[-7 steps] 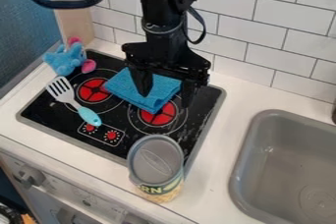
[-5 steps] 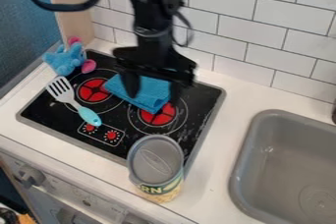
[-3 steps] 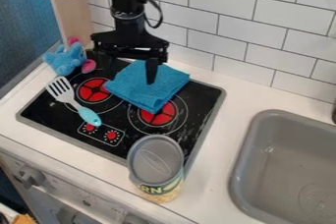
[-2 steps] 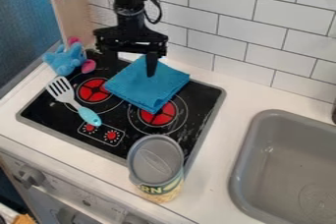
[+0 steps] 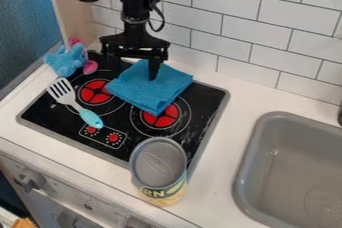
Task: Put the blue cloth to the right side of the stove
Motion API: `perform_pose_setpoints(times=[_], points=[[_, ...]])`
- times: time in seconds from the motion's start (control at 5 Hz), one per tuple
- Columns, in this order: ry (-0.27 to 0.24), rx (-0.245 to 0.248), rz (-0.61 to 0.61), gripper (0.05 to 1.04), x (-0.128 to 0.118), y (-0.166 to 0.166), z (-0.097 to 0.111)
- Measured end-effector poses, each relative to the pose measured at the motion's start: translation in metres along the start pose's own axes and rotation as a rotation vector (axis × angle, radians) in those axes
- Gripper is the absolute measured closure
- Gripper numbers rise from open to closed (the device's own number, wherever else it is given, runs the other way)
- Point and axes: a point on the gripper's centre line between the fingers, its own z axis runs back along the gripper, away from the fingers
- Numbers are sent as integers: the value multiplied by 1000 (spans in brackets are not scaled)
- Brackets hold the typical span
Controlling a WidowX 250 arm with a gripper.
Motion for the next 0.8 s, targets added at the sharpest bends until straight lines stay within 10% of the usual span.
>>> perform_pose_setpoints(times=[0.8], points=[[9,-59,-29,85,-31,-38,-11]])
